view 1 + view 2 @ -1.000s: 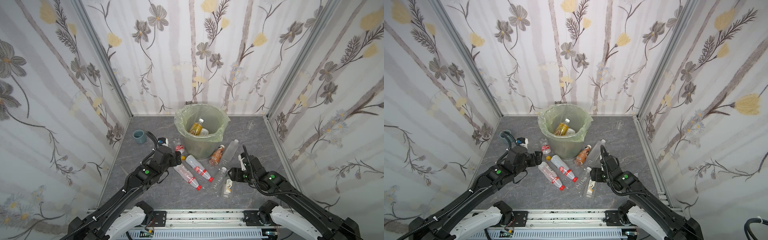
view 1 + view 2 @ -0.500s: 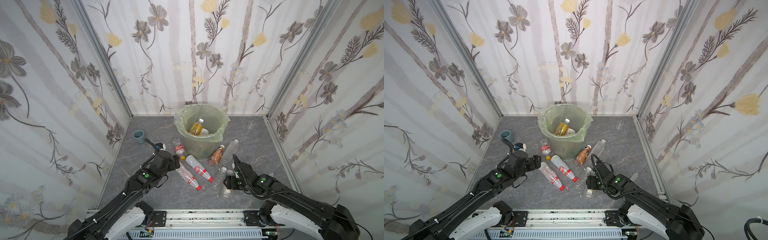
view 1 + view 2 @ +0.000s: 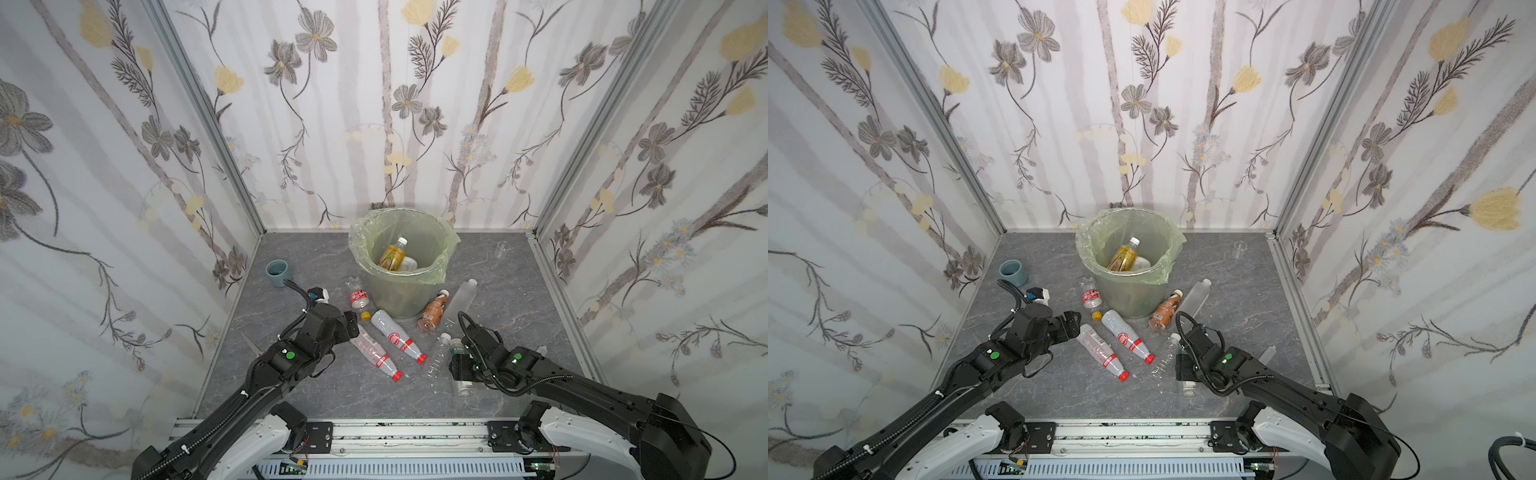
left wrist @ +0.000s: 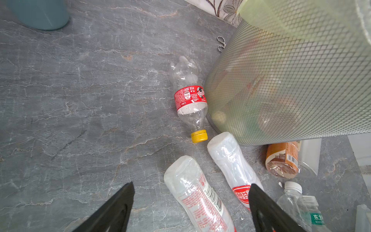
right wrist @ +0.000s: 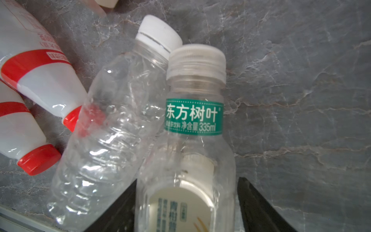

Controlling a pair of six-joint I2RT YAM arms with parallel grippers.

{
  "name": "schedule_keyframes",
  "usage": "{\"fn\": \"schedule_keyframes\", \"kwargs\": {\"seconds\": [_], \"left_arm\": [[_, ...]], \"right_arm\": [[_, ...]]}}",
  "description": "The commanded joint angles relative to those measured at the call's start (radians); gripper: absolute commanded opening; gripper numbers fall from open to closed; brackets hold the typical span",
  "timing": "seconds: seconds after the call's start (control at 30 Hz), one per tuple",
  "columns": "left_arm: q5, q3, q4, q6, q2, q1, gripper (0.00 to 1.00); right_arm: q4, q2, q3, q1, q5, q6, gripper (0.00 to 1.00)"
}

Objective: Put the plastic bottles in the bin
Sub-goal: 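Withdraw the left gripper while the right gripper grasps the green-labelled clear bottle, then lift the green-labelled bottle with the right gripper and carry it over the bin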

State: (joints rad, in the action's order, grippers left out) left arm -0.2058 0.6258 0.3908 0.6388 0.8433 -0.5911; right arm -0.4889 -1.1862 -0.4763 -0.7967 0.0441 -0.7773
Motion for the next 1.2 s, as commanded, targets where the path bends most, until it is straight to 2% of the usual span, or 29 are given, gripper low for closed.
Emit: {"fn": "schedule_keyframes", "kwargs": {"seconds": [0.0, 0.37, 0.5, 0.7, 0.9, 1.17], "left_arm": [[0.000, -0.004, -0.007, 0.007, -0.012, 0.001, 0.90], [0.037, -0.035, -0.006, 0.030, -0.059, 0.001, 0.91], [0.050, -0.040, -0.006, 0.033, -0.060, 0.001, 0.90], [0.060, -0.044, -0.007, 0.038, -0.062, 0.002, 0.90], [0.080, -0.044, -0.007, 0.039, -0.070, 0.001, 0.91], [0.089, -0.051, -0.006, 0.041, -0.072, 0.001, 0.90]], "right_arm": [[0.022, -0.017, 0.001, -0.001, 0.041, -0.012, 0.73], [0.025, -0.051, -0.023, -0.001, 0.099, -0.010, 0.63], [0.002, -0.011, -0.041, -0.001, 0.116, -0.009, 0.59], [-0.062, 0.068, -0.111, 0.001, 0.186, -0.002, 0.57], [-0.111, 0.115, -0.225, 0.018, 0.206, 0.073, 0.57], [-0.128, 0.099, -0.467, 0.119, 0.164, 0.244, 0.57]]}}
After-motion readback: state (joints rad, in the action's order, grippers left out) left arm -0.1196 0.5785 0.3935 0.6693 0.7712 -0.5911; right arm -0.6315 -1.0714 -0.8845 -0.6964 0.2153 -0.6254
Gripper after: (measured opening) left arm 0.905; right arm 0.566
